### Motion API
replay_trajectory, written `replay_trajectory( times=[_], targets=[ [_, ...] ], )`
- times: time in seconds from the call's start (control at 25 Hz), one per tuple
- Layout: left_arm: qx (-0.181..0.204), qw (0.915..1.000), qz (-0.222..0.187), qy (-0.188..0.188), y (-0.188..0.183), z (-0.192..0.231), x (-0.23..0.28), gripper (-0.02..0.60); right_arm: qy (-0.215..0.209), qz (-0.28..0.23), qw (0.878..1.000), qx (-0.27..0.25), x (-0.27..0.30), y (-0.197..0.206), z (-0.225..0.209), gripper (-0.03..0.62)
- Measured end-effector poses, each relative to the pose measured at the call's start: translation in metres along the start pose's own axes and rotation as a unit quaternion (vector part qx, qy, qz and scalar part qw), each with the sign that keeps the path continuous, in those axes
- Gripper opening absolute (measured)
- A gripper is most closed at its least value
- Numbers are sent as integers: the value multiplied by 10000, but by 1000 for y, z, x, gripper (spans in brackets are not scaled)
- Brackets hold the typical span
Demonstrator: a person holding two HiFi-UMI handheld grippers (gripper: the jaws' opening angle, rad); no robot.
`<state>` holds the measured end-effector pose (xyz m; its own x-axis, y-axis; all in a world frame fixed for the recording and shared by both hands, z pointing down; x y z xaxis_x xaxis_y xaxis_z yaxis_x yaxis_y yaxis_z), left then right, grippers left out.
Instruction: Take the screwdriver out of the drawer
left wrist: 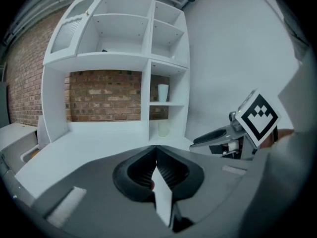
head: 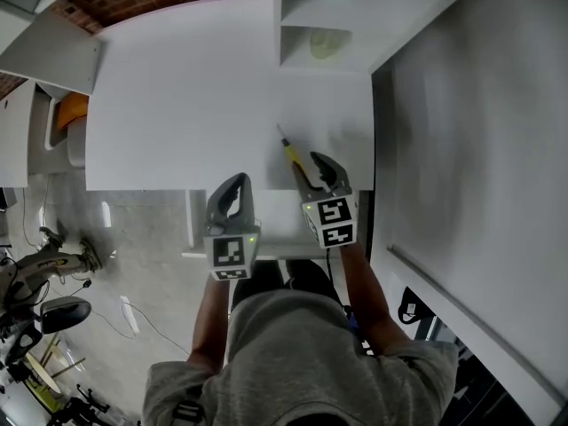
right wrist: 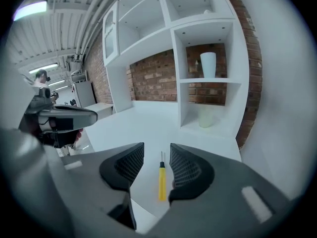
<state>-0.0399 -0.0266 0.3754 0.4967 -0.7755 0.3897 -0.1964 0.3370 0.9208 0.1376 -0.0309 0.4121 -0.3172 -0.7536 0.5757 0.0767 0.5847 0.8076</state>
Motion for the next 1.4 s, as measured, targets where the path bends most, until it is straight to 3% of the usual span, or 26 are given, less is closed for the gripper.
replay_trajectory(
  times=[0.6, 1.4],
  targets=[
    [108, 9976, -619, -277, -37, -32, -65, 12, -6, -865, 9951, -475, -89, -26, 35, 85],
    [277, 9949, -940, -245, -42, -70, -130, 12, 230, -1303, 9892, -637, -168, -2, 55, 10]
  ],
)
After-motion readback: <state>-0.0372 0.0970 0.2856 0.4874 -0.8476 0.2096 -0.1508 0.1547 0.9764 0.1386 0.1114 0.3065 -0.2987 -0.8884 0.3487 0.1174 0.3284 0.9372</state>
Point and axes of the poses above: the fingertips, and each gripper's own axes: x forward along the fingers, z to its left, y out of its underside, the point moved 7 cm from there along -x, backward along the fingers, and after that the axes turned 1 degree about x, right-handed, at the moved point
